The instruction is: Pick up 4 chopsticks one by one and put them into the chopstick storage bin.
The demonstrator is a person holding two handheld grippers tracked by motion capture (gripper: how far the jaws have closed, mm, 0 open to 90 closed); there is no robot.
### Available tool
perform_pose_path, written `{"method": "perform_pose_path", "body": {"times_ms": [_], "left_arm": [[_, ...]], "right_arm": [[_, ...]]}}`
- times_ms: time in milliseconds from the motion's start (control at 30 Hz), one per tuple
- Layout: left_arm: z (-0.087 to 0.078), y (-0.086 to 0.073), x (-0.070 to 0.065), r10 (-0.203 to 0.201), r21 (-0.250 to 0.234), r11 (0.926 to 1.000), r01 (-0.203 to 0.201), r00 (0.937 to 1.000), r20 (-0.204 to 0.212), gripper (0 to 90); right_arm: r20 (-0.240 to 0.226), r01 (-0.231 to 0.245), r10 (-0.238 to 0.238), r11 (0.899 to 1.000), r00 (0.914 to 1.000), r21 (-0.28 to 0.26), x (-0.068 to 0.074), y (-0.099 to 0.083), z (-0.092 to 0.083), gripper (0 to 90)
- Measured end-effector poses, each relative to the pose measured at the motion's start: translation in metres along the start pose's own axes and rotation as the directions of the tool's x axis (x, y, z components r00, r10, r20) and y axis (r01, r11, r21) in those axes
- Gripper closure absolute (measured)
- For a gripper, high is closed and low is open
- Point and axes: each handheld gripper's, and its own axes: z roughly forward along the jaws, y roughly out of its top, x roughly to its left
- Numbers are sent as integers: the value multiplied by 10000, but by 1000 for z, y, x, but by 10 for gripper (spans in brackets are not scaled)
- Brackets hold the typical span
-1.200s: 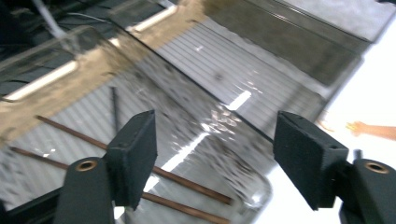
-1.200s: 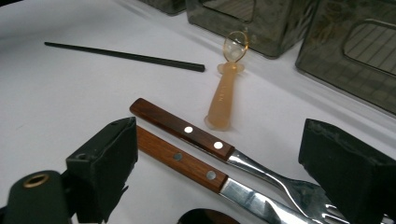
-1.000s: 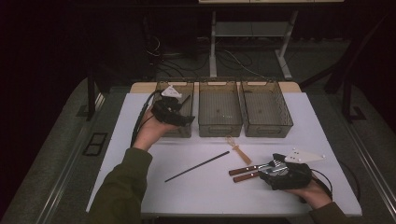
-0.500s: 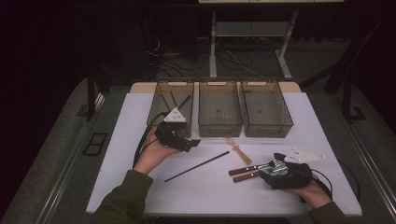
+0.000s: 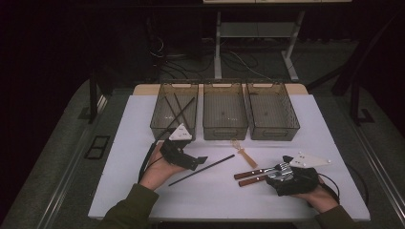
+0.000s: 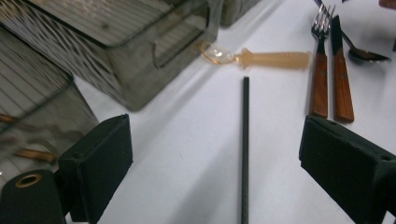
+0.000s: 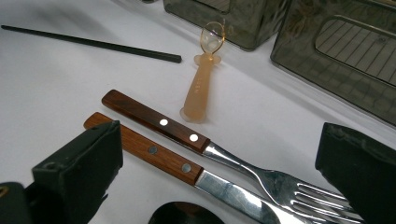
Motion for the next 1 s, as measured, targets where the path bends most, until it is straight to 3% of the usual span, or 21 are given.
{"method": "perform_pose_path", "body": {"times_ms": [333,500,667,800,1000], "left_arm": [[10,-20,-11,63,153,9999,-64,9999,84,133],[14,-25,-15,64,379,9993,-79,9992,388,177],[20,-27,-17,262,600,9978,-289,9986,461,330],[21,-27,-19,427,702,9964,-472,9971,630,510],[27,-29,-17,263,974,9947,-329,9973,679,691]], "right_arm": [[-274,161,-156,9997,9995,166,0,-3,2,10],[-283,133,-130,9999,9995,101,0,-3,2,10],[-425,158,-149,9997,9990,203,-1,-3,3,10],[-493,195,-184,9995,9986,231,0,-3,4,10],[-552,194,-182,9996,9983,223,-1,-3,4,10]]}}
